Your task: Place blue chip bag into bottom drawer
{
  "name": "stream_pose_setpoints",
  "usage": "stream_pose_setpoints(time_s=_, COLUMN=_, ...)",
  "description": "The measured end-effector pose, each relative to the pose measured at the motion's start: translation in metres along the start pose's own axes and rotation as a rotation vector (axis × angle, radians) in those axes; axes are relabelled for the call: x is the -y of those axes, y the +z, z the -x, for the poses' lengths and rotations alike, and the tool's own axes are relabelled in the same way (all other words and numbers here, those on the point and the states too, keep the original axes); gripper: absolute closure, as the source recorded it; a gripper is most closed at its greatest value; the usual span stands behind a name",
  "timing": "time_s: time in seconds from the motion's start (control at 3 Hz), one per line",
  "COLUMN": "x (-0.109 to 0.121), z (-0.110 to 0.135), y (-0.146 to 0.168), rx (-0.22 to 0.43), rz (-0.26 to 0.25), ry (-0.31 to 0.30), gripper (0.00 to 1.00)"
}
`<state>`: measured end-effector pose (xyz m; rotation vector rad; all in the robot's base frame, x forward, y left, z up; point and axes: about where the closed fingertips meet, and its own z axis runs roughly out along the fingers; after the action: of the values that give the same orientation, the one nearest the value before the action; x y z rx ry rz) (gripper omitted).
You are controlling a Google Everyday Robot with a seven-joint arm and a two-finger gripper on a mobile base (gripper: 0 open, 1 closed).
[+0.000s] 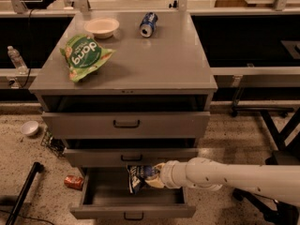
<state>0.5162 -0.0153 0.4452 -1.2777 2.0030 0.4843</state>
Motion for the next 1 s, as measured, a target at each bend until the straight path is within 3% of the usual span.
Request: stream_pose_setpoints(time_s=1.0, x=0.000, z=-0.051, y=0.046, rx=-0.082, rz=-0.010, ry=-0.003, gripper=1.00)
